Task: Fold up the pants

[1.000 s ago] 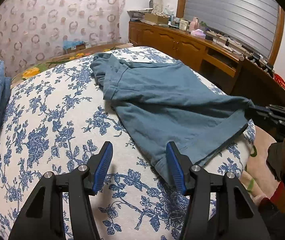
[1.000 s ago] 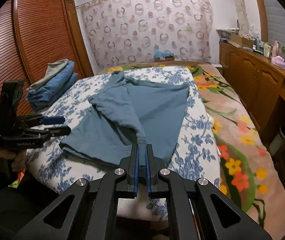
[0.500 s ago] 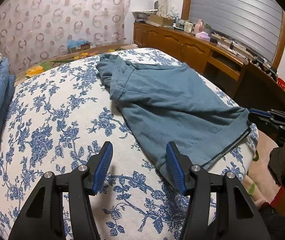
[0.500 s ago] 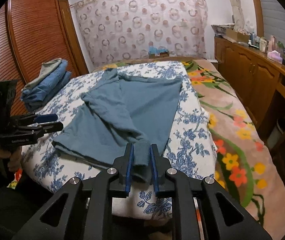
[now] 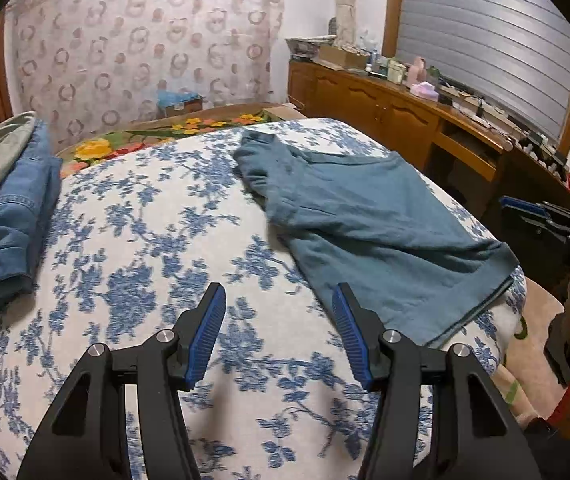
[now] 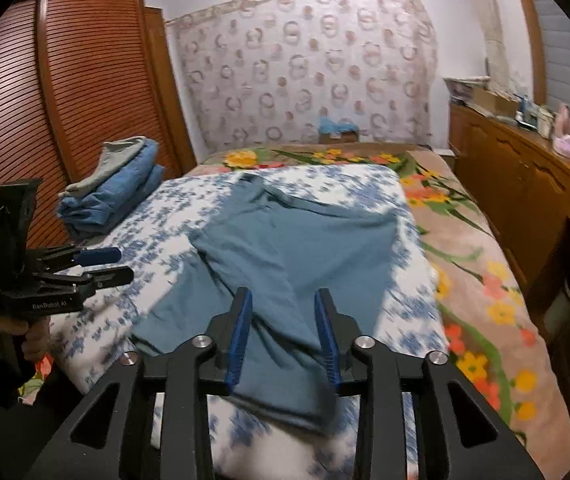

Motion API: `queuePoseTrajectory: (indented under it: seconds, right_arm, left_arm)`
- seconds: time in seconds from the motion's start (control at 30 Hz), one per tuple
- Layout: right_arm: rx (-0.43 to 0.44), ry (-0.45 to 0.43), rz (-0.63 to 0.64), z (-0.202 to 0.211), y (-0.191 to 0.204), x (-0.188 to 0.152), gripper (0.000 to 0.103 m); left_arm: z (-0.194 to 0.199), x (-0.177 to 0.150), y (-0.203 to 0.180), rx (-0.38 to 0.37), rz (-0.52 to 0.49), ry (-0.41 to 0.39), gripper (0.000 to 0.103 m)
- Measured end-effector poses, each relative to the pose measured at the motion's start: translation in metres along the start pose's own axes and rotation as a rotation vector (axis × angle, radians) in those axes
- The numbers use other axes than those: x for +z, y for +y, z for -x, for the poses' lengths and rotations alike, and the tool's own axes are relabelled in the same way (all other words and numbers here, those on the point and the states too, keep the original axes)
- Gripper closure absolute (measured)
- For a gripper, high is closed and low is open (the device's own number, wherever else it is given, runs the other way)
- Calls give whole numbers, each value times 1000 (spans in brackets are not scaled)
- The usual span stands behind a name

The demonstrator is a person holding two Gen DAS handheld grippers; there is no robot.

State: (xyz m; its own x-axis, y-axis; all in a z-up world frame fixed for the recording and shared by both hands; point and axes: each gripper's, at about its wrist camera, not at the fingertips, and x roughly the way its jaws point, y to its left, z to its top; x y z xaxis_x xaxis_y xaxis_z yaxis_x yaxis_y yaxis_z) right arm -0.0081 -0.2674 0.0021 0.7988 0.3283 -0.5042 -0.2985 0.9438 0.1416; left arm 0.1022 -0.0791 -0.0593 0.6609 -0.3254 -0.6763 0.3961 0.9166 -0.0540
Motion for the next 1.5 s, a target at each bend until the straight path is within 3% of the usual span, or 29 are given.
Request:
queuePoseTrajectory:
  seconds: [0.63,1.2,1.3,1.5]
  right_arm:
    - [122,128,149,-117,31,51,68]
    - [69,252,294,-187,62,65,68]
    - [64,243,296,-188,60,66,93]
    - [85,144,214,-163,46,78,99]
  left_arm:
    - [13,11,36,68,39,-51,46]
    - [10,-1,53,74,78,-35,46]
    - [10,-2,53,73,80,-34,46]
    - [8,-4,51,68,79,-26,46]
